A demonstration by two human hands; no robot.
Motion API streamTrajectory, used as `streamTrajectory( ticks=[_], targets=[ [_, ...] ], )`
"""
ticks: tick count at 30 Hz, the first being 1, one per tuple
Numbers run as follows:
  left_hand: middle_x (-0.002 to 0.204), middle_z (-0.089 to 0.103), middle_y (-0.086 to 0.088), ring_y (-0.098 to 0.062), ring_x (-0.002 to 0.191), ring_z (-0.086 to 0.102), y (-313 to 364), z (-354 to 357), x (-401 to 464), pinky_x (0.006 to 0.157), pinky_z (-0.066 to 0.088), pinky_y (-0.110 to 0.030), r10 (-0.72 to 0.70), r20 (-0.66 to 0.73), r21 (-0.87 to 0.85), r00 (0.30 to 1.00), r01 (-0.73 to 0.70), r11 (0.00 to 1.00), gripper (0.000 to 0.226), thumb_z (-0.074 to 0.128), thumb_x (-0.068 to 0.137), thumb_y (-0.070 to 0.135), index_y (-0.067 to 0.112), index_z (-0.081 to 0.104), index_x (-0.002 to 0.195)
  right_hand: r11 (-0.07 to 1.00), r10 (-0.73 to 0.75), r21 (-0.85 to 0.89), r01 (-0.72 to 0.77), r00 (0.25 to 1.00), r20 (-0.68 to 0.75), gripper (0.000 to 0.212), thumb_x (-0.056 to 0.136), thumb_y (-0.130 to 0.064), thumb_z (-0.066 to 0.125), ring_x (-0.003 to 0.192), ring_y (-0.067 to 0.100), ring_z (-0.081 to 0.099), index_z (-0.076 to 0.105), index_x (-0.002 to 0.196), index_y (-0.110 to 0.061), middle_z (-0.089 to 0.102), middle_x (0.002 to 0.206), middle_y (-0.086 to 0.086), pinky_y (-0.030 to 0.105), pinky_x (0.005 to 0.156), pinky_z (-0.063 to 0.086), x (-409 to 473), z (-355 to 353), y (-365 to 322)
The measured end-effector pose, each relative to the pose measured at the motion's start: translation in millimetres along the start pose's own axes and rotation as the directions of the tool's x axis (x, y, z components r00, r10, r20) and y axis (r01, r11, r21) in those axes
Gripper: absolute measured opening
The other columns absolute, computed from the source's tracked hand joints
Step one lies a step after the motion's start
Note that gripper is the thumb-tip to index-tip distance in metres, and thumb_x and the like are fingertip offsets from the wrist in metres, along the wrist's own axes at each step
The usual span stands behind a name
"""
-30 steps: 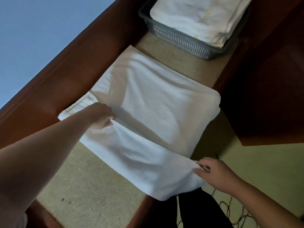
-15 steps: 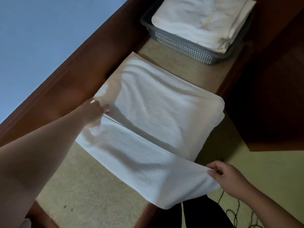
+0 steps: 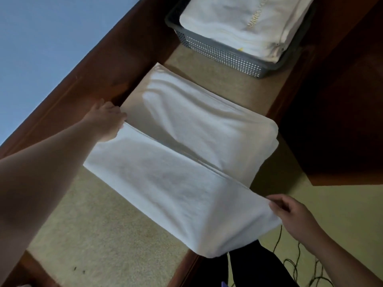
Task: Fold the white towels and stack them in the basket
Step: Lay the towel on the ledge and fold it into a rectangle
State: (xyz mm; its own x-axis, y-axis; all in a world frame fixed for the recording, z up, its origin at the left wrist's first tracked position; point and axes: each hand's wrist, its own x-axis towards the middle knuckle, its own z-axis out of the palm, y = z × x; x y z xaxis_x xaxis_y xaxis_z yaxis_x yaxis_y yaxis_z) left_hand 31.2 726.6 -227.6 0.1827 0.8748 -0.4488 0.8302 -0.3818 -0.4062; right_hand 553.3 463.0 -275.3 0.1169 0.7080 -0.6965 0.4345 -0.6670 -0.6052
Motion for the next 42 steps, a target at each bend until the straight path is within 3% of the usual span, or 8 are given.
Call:
streamTrajectory(
  ticks=[4,8,11,20,28,36,39,42],
  targets=[
    [0.13,0.053,-0.002,-0.026,0.13,0.04,25.2,13.7,5.5,0.105,0.035,-0.046,-0.068,0.111,-0.012,0.991,0.07,0.997,0.03,0.058,0.098,0.027,0.029,0.056,0.127,0.991,0.071,-0.12,-0.061,0.994,0.078,0.011,0.102,-0.03,0.066,0.102,0.014,0.068,0.07,0.111,-0.028,0.073,0.107,-0.006,0.03,0.077,0.052,16.1,4.6,12.9],
    [0.127,0.057,0.005,-0.022,0.121,0.043,16.8,13.7,14.3,0.094,0.04,-0.044,-0.065,0.027,0.089,0.998,0.062,0.994,0.025,0.054,0.1,0.028,0.032,0.059,0.124,0.991,0.044,-0.129,-0.04,0.999,0.03,0.013,0.106,-0.033,0.057,0.092,0.018,0.067,0.069,0.108,-0.028,0.072,0.101,-0.002,0.035,0.07,0.05,18.0,-3.7,7.7],
    [0.122,0.059,0.006,-0.022,0.116,0.044,4.5,6.3,20.2,0.09,0.039,-0.045,-0.055,-0.053,0.089,0.997,0.059,0.994,0.022,0.051,0.103,0.028,0.031,0.061,0.122,0.999,0.02,-0.042,-0.02,1.0,-0.004,0.016,0.107,-0.028,0.055,0.092,0.022,0.065,0.07,0.105,-0.023,0.071,0.099,0.002,0.036,0.073,0.045,14.1,-5.1,4.7],
    [0.116,0.06,-0.003,-0.029,0.115,0.043,4.0,2.3,25.4,0.097,0.04,-0.052,-0.112,-0.154,-0.043,0.982,0.107,0.993,0.023,0.048,0.105,0.029,0.027,0.064,0.121,0.989,0.016,0.148,0.008,0.987,-0.16,0.017,0.108,-0.026,0.053,0.096,0.027,0.06,0.068,0.103,-0.018,0.066,0.102,0.007,0.039,0.074,0.04,11.0,4.6,-0.2],
    [0.112,0.054,-0.012,-0.036,0.11,0.04,17.3,9.0,25.0,0.091,0.041,-0.052,-0.24,-0.257,-0.193,0.936,0.194,0.962,0.025,0.053,0.099,0.015,0.027,0.067,0.117,0.996,0.079,0.048,-0.073,0.985,-0.15,0.016,0.107,-0.03,0.054,0.098,0.019,0.06,0.065,0.112,-0.02,0.065,0.11,0.001,0.037,0.074,0.045,22.1,9.5,7.3],
    [0.111,0.055,-0.014,-0.037,0.112,0.041,9.8,5.4,27.7,0.089,0.041,-0.051,-0.276,-0.311,-0.189,0.909,0.226,0.956,0.027,0.056,0.097,0.016,0.028,0.066,0.118,0.993,0.029,0.12,0.008,0.954,-0.298,0.015,0.108,-0.027,0.053,0.097,0.012,0.058,0.065,0.112,-0.019,0.064,0.109,-0.006,0.032,0.071,0.042,14.8,12.9,-0.2],
    [0.121,0.053,-0.016,-0.039,0.117,0.041,16.5,10.5,28.8,0.091,0.042,-0.054,-0.306,-0.272,-0.251,0.912,0.239,0.938,0.028,0.06,0.099,0.021,0.024,0.064,0.126,0.995,0.039,0.102,-0.008,0.952,-0.303,0.017,0.107,-0.026,0.056,0.108,0.022,0.06,0.067,0.118,-0.021,0.064,0.116,-0.004,0.037,0.079,0.046,16.8,15.0,6.2],
    [0.146,0.043,-0.015,-0.041,0.13,0.037,42.2,13.0,21.2,0.101,0.042,-0.059,-0.403,-0.168,-0.439,0.9,0.298,0.848,0.057,0.064,0.096,0.02,0.024,0.044,0.15,0.997,0.064,-0.031,-0.076,0.957,-0.284,0.038,0.105,-0.03,0.059,0.124,0.029,0.056,0.056,0.143,-0.024,0.052,0.139,0.007,0.046,0.095,0.05,19.3,20.1,11.1]
  ],
)
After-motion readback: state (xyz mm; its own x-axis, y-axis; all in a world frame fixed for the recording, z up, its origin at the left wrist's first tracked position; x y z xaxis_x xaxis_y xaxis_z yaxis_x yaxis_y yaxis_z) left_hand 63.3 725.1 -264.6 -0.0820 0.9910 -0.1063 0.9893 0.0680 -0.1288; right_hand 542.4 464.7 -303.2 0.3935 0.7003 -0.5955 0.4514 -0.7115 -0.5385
